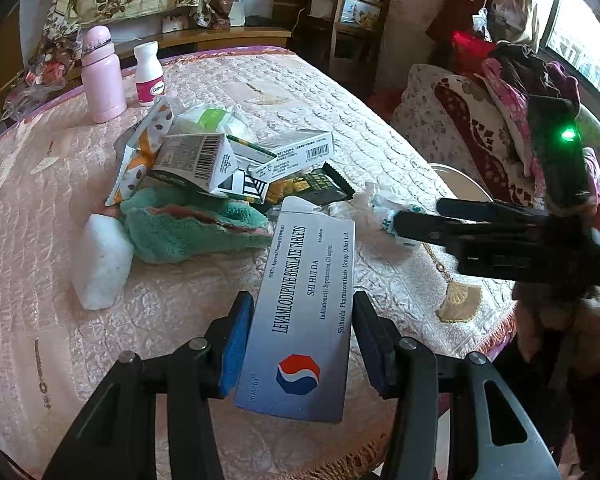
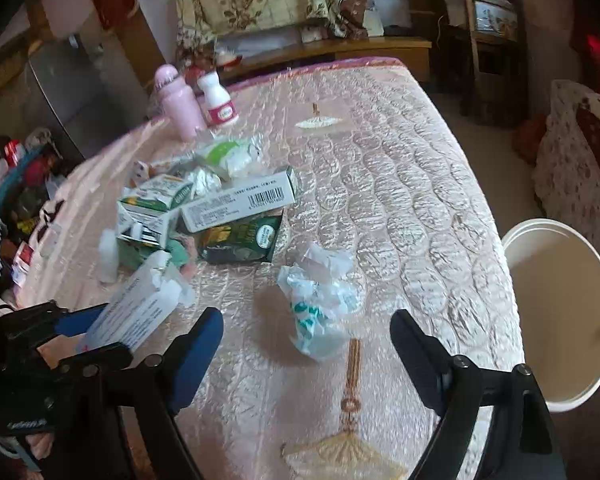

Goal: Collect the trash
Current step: 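Carry both items over the bucket and open both tools to drop them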

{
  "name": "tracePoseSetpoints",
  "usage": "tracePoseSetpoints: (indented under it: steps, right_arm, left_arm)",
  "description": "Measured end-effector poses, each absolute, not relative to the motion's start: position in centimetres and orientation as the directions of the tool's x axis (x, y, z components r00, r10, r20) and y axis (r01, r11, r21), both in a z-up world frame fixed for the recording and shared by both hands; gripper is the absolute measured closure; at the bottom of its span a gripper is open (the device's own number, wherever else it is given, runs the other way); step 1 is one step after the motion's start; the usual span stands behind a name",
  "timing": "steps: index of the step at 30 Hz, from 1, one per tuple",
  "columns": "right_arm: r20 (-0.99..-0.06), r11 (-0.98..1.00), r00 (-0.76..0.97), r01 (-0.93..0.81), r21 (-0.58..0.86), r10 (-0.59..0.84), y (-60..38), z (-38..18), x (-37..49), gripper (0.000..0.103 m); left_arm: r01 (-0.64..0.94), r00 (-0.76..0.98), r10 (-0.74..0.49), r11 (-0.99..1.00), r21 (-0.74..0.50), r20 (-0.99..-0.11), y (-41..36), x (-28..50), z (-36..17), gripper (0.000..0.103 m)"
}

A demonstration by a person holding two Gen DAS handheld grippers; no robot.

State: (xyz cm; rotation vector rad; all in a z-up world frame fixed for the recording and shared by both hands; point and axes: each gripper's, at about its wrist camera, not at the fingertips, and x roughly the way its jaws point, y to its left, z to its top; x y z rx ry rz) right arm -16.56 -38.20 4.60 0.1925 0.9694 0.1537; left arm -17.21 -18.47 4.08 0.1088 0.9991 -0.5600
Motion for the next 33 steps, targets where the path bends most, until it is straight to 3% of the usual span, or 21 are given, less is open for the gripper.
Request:
tracePoseSetpoints:
  steps: [2,3,5,7,20,33]
  right_arm:
    - [-0.809,0.975,0.551,-0.049,0.216,0.207,-37.9,3.8,-15.6,0.049]
    - [-0.819,0.978,0.54,-0.04,0.206,0.194,-37.8,3.2,-15.0,0.078]
    - [-0.823,0.973,0.527,-0.027,0.231,0.21,-38.2,2.4,-14.6,0.078]
    - [-0.808,0.966,0.544,-0.027,0.256,0.229,-38.7,3.0,-15.1,0.087]
    - [-0.738,0.975,0.672,0.118,0.186,0.059,-47.5,8.1,-21.1,0.088]
    - [-0.764,0.925,0.642,0.326,0.196,-0.064,-58.6,5.9,-22.5,0.087]
  left_arm:
    - [0.485,0.414,-0.399,0.857,-0.172,-0.818,-18.5,-17.2,4.2,0.051]
    - [0.484,0.414,-0.401,0.857,-0.175,-0.817,-18.6,-17.2,4.3,0.051]
    - [0.487,0.412,-0.409,0.854,-0.183,-0.814,-18.9,-17.3,4.5,0.051]
    - [0.501,0.404,-0.428,0.843,-0.196,-0.808,-19.7,-17.5,4.8,0.051]
    - [0.623,0.37,-0.533,0.75,-0.223,-0.761,-30.2,-17.8,7.1,0.051]
    - [0.695,0.322,-0.554,0.689,-0.205,-0.768,-42.7,-15.3,6.8,0.051]
